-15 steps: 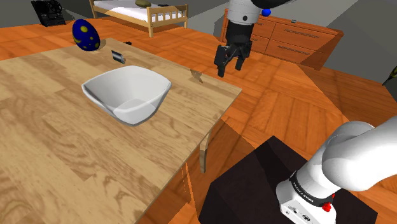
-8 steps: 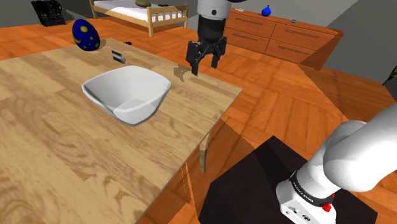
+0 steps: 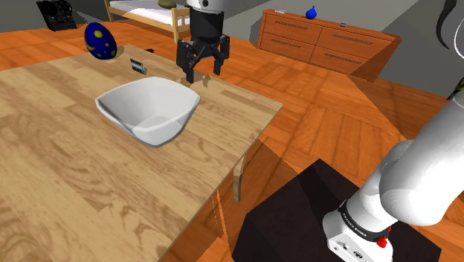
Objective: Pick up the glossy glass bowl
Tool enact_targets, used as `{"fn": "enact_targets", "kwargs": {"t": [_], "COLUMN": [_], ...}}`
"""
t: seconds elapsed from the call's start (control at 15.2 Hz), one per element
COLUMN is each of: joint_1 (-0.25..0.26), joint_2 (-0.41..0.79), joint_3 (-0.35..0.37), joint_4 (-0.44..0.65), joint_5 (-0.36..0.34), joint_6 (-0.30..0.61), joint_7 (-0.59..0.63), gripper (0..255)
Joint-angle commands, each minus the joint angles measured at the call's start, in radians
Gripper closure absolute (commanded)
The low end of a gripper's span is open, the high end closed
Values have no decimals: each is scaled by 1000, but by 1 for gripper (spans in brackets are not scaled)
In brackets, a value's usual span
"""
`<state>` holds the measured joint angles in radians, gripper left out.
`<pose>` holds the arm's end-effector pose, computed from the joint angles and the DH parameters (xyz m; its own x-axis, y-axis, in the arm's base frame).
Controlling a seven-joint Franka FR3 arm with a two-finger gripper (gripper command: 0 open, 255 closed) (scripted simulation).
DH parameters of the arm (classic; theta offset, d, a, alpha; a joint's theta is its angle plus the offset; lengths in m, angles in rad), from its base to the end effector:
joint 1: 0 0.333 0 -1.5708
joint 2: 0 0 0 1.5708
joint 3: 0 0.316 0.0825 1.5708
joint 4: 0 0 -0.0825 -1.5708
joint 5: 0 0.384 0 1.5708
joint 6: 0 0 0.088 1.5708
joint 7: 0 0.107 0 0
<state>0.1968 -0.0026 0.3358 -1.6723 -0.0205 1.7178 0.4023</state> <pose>0.4876 0.2855 0.5907 0.9898 0.1323 0.0524 0.1324 -0.9912 0.0008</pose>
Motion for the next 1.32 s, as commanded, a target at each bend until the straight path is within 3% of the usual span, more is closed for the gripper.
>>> {"fn": "enact_targets", "kwargs": {"t": [0.0,0.07,0.66,0.73,1.25], "joint_1": [22,30,27,27,27], "joint_2": [76,98,85,86,85], "joint_3": [22,27,24,24,24], "joint_4": [95,123,5,6,4], "joint_5": [-27,-35,-31,-31,-31], "joint_6": [-15,-21,85,85,86], "joint_7": [34,43,42,42,42], "gripper": [0,0,0,255,255]}}
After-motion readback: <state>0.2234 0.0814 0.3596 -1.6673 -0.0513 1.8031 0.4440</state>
